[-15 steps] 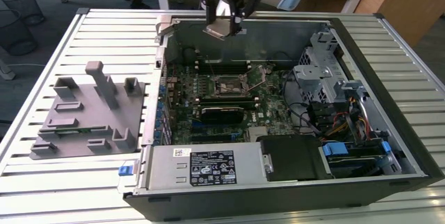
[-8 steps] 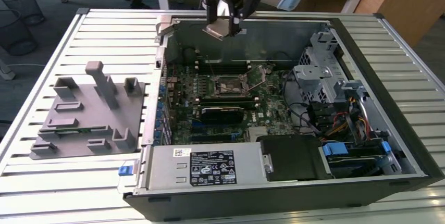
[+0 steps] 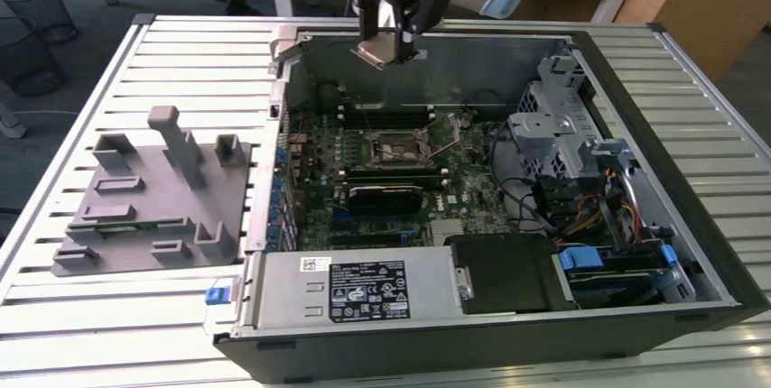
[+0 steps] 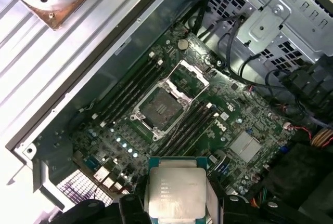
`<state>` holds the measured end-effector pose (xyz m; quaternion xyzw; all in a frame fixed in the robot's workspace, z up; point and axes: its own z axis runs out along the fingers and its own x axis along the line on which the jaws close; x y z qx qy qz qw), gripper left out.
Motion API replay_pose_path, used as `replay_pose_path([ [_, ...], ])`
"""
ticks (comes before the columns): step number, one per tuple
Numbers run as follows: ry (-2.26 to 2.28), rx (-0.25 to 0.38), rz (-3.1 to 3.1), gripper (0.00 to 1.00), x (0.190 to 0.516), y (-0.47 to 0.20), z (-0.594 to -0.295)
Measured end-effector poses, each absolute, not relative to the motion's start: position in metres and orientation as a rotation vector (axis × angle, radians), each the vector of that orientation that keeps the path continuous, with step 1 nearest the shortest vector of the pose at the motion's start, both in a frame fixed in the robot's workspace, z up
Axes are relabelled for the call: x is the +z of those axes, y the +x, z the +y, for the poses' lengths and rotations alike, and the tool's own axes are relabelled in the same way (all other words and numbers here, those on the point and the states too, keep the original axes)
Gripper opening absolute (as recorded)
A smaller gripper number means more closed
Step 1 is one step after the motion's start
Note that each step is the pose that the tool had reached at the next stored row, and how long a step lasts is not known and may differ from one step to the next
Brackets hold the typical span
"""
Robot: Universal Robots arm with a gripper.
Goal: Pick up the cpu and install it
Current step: 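Place the cpu into insertion slot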
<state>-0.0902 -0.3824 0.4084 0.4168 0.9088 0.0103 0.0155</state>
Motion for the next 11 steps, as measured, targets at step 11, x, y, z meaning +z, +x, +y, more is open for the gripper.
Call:
replay_pose_path([
  [11,1.471,0.029,2.739,0.53,0.4071,-0.0901,-0.3804],
])
